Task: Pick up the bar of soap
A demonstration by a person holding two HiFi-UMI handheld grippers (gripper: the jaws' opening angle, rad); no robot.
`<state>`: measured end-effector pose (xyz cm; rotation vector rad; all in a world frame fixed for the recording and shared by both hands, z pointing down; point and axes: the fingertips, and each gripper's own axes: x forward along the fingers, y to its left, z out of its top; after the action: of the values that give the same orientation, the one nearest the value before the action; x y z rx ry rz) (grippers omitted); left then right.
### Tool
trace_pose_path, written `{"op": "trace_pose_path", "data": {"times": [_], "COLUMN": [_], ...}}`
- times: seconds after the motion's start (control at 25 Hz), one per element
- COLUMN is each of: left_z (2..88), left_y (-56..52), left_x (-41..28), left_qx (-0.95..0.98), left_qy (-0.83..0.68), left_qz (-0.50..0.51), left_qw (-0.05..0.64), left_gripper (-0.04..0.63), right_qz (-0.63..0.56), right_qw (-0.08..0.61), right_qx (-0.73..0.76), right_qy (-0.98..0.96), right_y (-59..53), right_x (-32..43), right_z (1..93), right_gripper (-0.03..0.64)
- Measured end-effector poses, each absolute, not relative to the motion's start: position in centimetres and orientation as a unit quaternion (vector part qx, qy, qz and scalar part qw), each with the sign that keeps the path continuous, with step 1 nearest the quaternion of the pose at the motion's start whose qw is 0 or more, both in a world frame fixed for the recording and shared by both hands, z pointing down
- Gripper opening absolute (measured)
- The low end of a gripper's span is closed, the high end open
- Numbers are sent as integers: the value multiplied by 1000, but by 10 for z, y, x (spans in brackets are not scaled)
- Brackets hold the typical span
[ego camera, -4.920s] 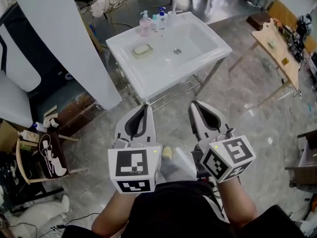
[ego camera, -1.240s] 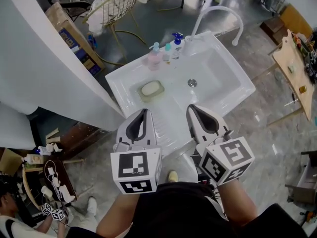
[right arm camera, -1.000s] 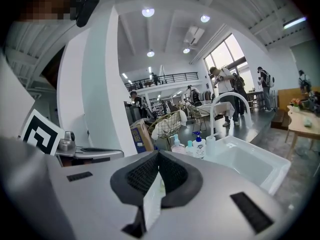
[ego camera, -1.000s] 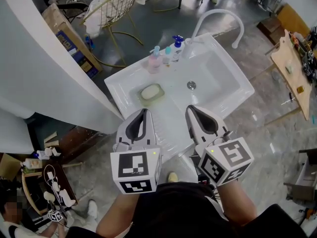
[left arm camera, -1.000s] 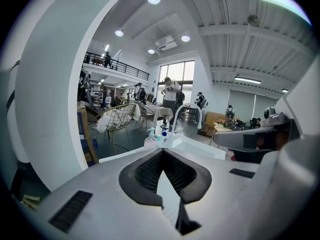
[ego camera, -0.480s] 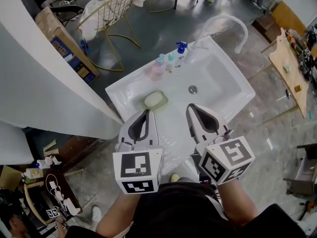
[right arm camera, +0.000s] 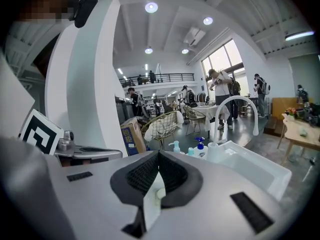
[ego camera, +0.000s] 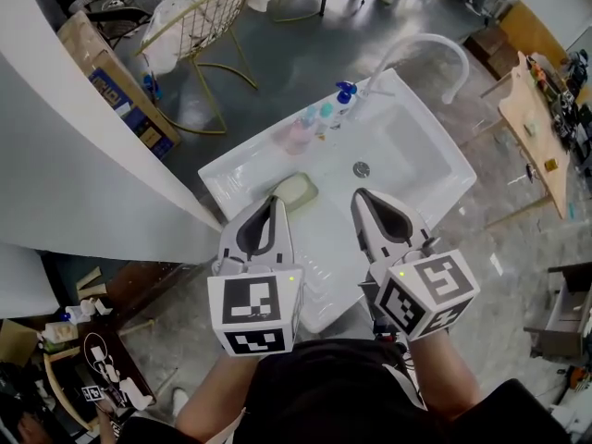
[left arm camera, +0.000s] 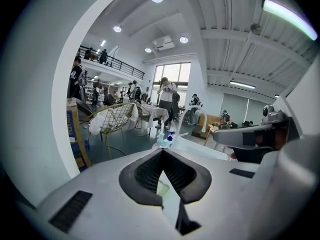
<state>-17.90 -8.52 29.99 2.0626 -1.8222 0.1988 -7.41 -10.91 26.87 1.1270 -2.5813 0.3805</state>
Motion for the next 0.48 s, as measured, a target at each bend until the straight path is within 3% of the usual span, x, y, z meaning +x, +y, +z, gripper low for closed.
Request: {"op": "trace_pose_path", "data": {"times": [0.48], "left_z": [299], "left_y": [-96], "left_x": [-181], "left_qx": [725], "left_qy": [-658], "left_qz": [63], "left_qw": [193], "left_gripper": [-5], "right_qz": [121], "right_qw": [154], "right_qx": [382], "right_qy": [-903], "right_y": [-127], "right_x": [-76], "right_z": [262], "right_gripper": [5]}}
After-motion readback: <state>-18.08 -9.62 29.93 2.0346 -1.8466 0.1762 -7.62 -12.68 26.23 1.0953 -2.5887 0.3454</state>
